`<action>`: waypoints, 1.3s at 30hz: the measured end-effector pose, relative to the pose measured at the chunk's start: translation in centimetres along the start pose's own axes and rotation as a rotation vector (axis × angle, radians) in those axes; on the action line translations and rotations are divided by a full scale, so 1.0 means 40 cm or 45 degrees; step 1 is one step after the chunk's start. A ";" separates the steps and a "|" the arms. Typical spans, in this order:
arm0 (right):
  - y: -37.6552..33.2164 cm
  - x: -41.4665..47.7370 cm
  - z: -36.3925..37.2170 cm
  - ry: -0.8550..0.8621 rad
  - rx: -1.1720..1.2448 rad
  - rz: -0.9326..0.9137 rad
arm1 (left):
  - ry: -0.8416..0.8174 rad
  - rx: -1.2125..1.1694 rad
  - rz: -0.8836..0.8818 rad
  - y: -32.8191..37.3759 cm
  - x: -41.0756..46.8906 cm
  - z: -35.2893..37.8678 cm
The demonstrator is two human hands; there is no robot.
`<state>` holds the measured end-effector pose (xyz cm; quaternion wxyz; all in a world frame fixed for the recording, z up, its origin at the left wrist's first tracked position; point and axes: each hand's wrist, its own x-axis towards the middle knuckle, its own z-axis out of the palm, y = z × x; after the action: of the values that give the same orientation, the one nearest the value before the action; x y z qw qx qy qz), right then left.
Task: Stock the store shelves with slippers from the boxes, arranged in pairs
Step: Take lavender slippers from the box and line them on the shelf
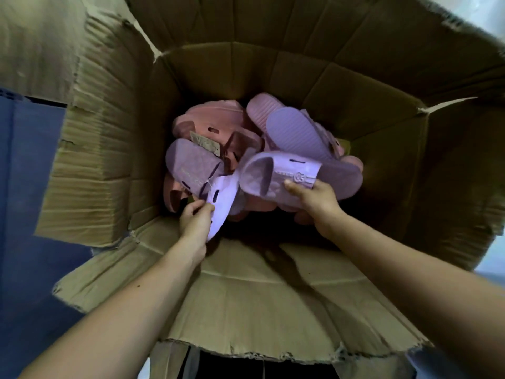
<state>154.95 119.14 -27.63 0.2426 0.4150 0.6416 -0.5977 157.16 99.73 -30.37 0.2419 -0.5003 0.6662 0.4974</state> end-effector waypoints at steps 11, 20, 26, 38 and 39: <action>-0.229 -0.124 -0.016 0.079 0.266 -0.007 | -0.387 0.862 0.266 0.081 -0.188 -0.064; -0.359 -0.329 -0.093 0.009 0.463 -0.067 | -0.457 0.943 0.594 0.173 -0.366 -0.080; -0.395 -0.529 -0.030 -0.118 0.365 -0.032 | -0.368 0.996 0.636 0.185 -0.495 -0.147; -0.591 -0.846 0.055 -0.213 0.185 -0.210 | -0.241 0.933 0.787 0.277 -0.699 -0.327; -0.618 -0.862 0.053 -0.217 0.178 -0.238 | -0.225 0.910 0.790 0.293 -0.704 -0.343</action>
<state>152.77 110.20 13.82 0.2099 0.3171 0.6113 -0.6940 159.70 99.37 2.95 0.2945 -0.1192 0.8902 0.3266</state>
